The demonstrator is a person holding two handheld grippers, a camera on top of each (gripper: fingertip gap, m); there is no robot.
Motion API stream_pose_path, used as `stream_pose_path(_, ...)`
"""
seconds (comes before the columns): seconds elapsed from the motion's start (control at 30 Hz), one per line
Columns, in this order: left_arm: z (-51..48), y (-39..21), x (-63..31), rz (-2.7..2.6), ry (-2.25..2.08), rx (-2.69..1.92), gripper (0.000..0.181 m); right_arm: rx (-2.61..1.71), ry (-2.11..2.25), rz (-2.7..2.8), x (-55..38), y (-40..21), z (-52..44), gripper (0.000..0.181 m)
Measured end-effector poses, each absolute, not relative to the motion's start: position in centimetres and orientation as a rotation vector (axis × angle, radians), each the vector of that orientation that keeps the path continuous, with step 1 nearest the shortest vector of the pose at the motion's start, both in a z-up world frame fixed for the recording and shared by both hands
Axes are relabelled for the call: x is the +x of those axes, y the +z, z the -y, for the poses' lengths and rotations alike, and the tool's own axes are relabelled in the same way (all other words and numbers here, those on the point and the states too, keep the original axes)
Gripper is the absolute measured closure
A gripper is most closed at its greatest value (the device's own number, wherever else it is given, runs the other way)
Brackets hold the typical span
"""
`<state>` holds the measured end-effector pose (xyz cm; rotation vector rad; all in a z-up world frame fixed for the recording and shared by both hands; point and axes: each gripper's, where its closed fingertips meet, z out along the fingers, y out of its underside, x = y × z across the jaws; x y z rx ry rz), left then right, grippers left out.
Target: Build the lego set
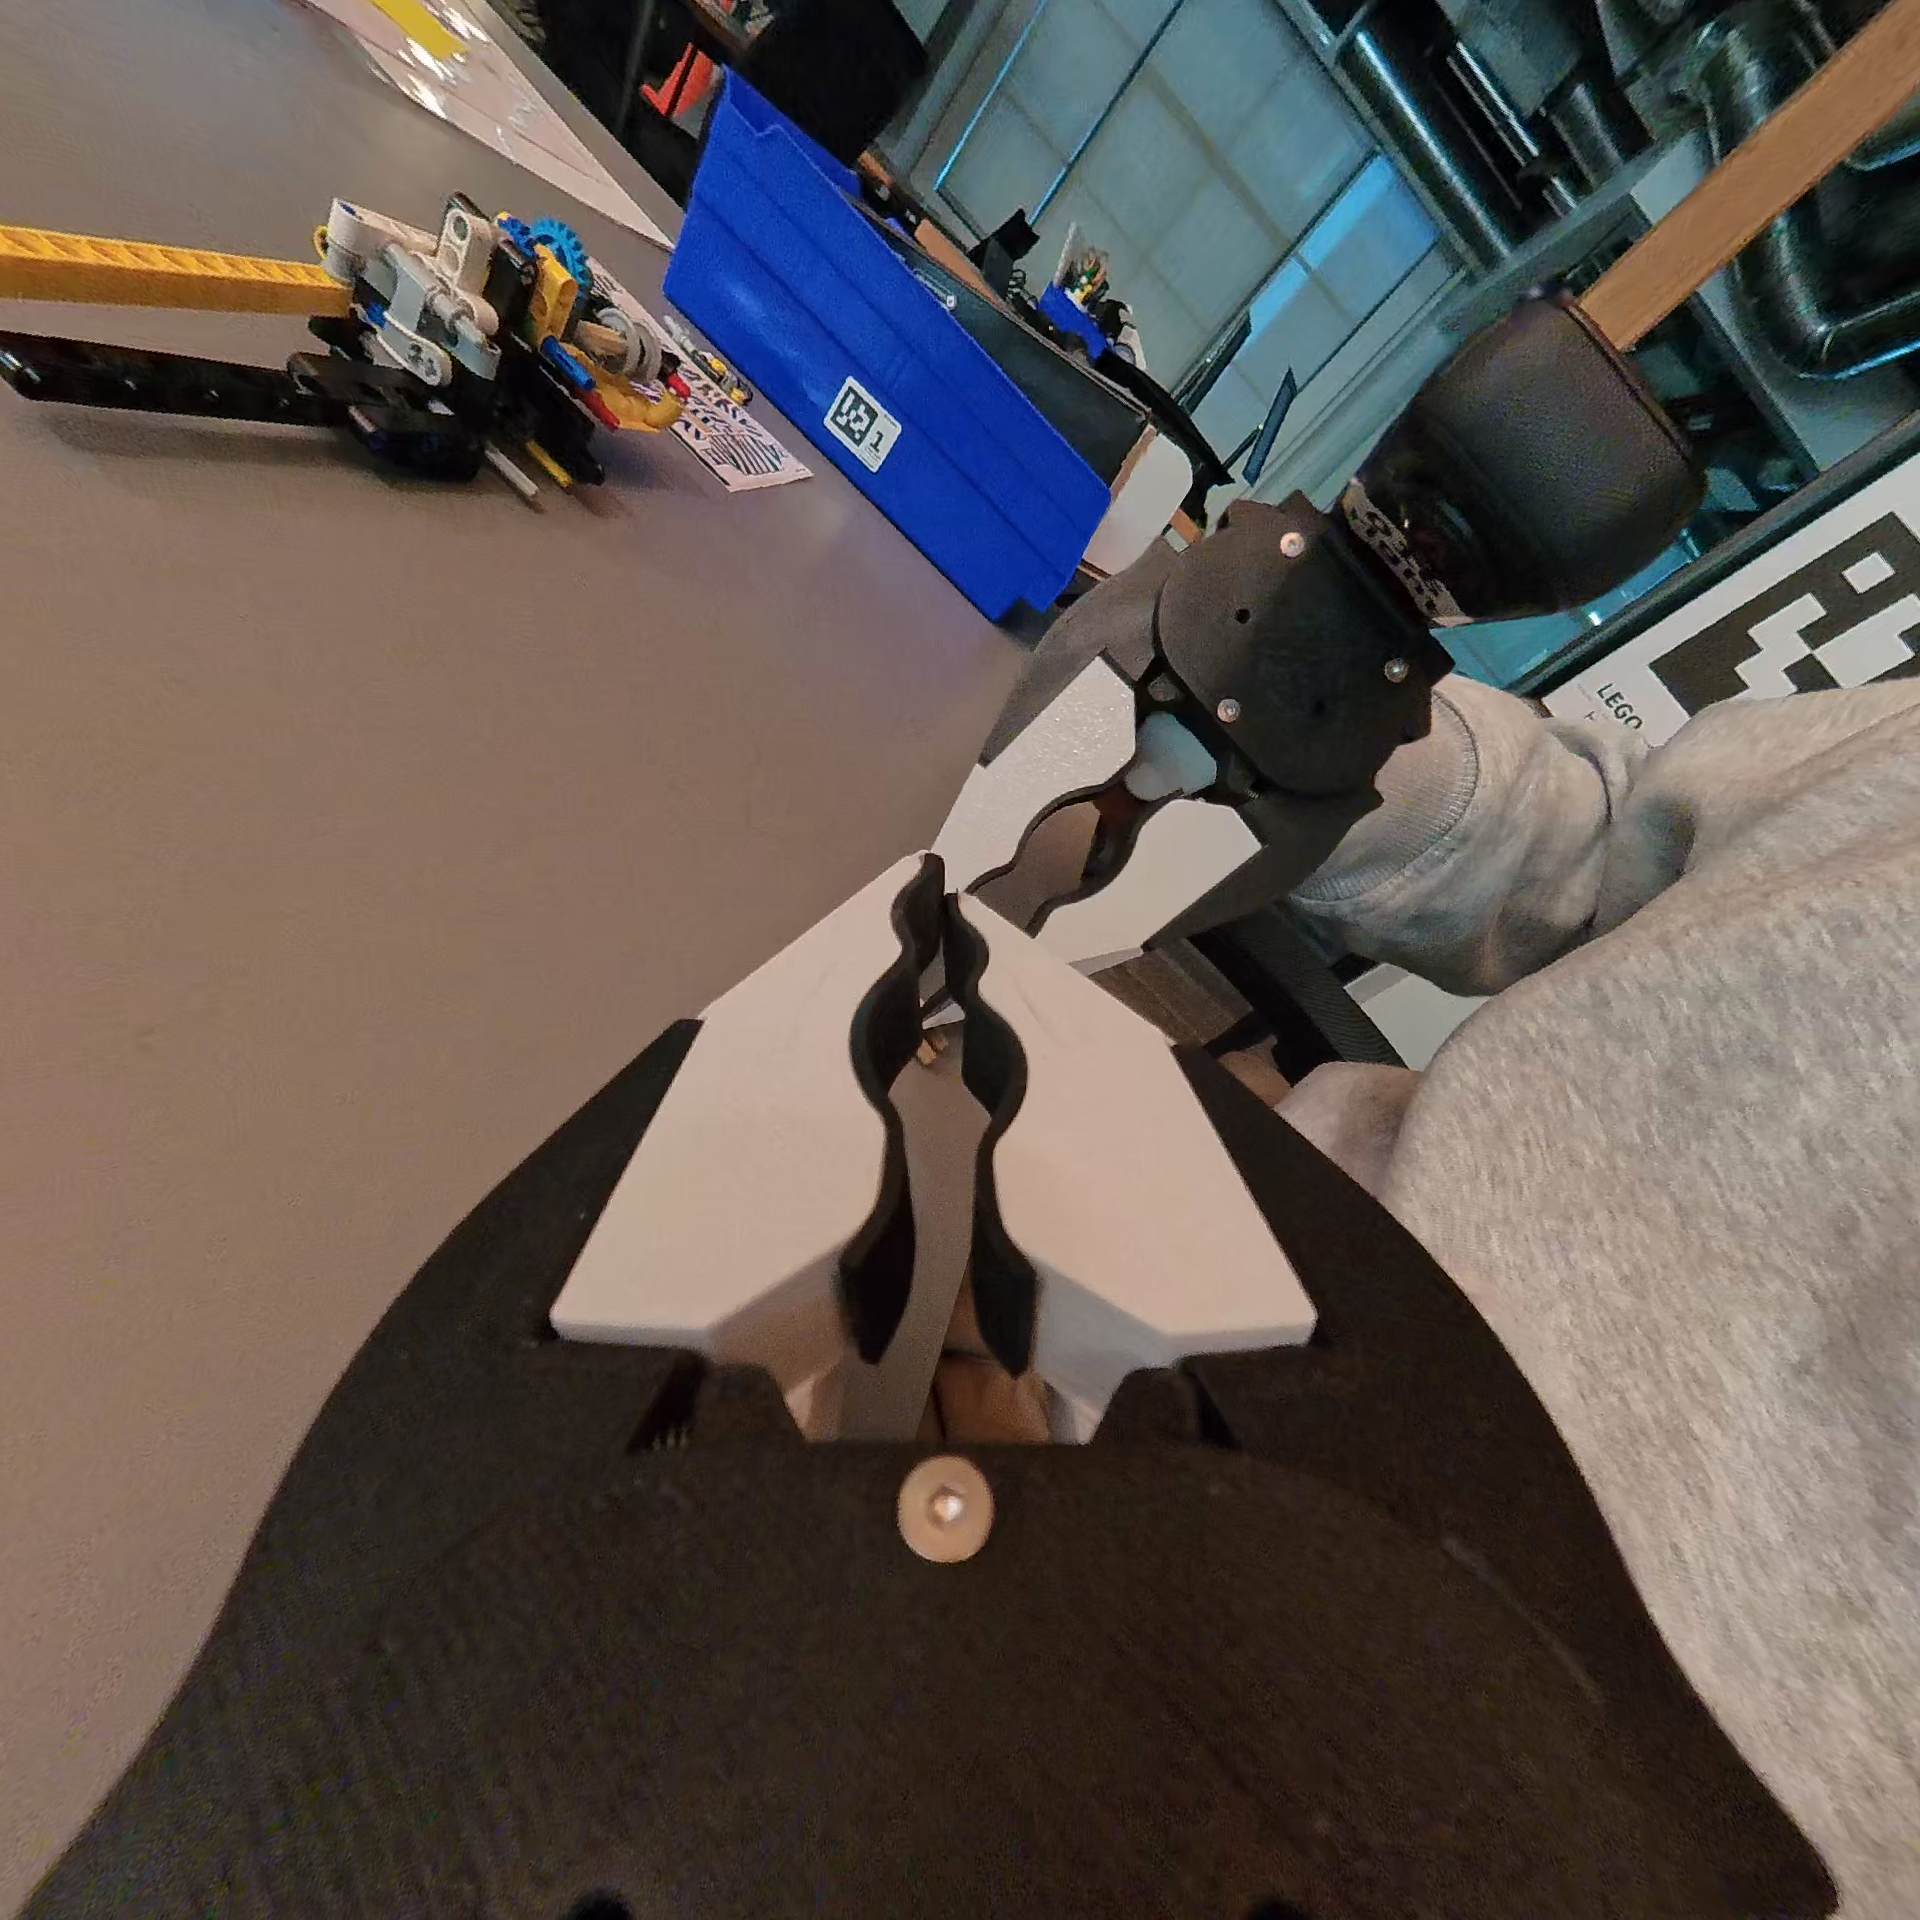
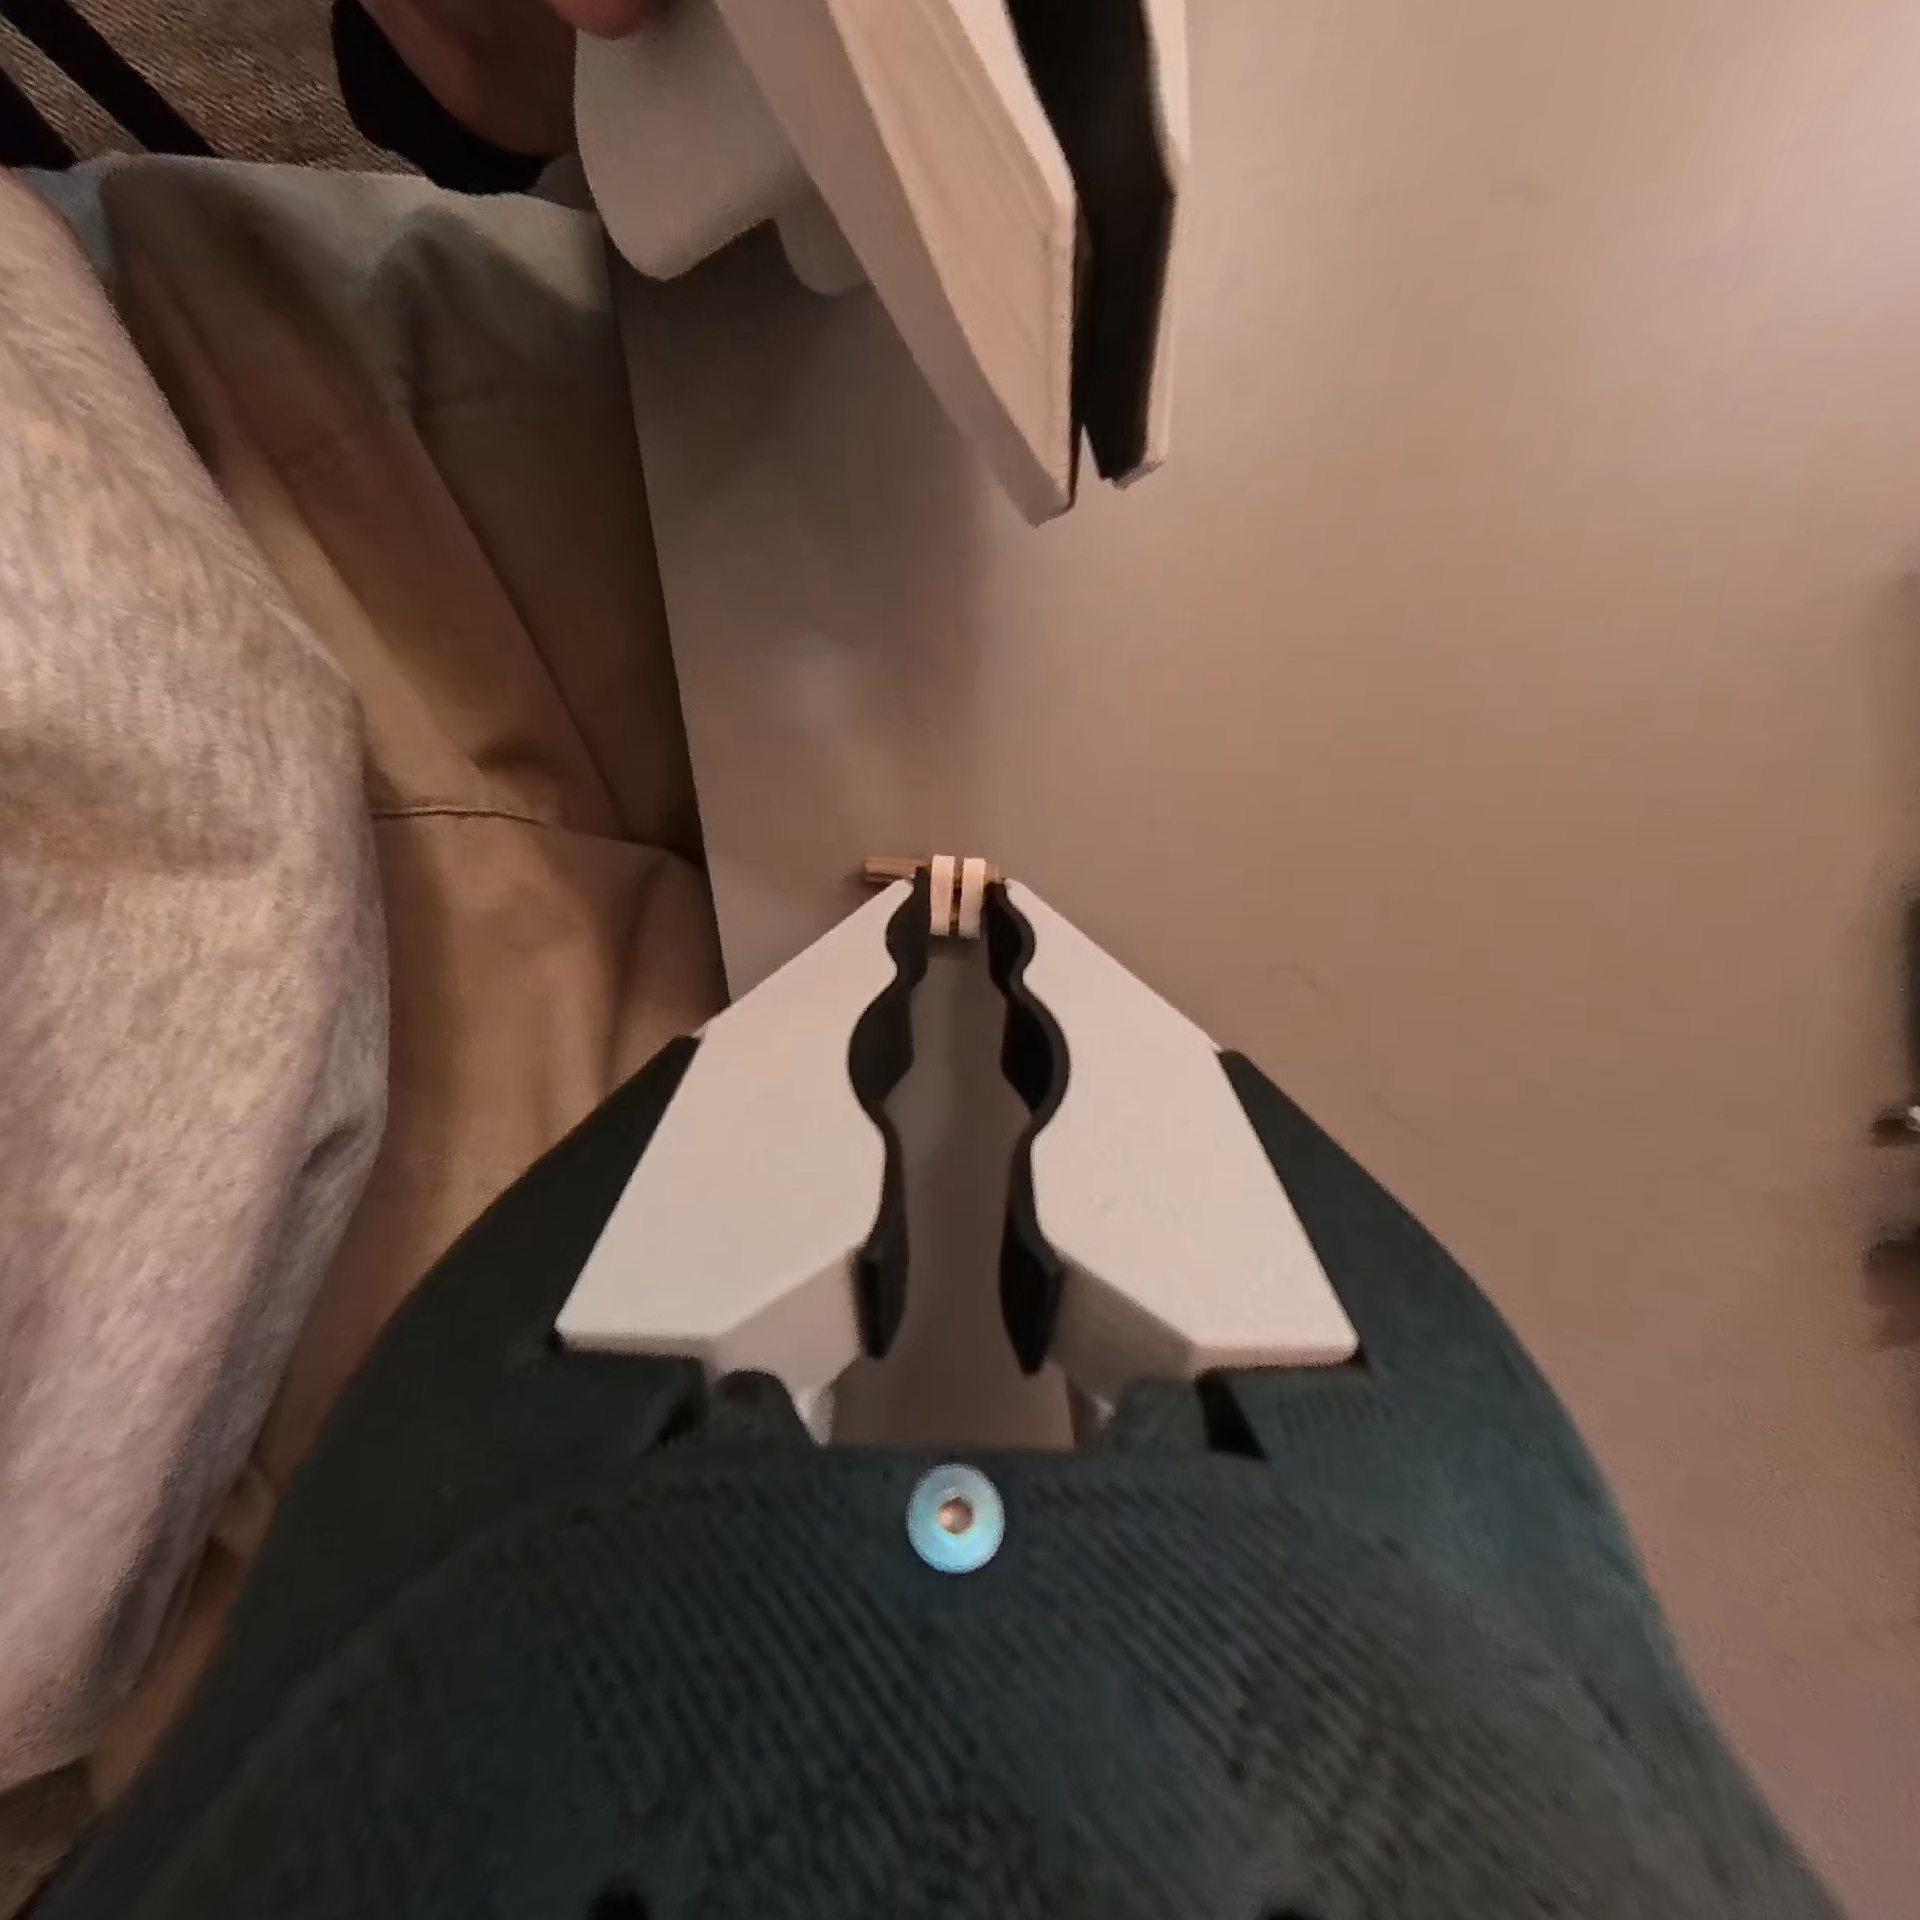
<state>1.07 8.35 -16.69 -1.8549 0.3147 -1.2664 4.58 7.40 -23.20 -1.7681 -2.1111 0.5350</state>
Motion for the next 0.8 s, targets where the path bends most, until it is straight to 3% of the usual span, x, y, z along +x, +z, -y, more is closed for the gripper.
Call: stream_pose_path(0.8, -7.3, -17.8, 2.4, -0.436, -1.250, -1.930, 0.181, -1.752, 0.496, 2.083, 4.7, -23.3, -7.4, 0.171)
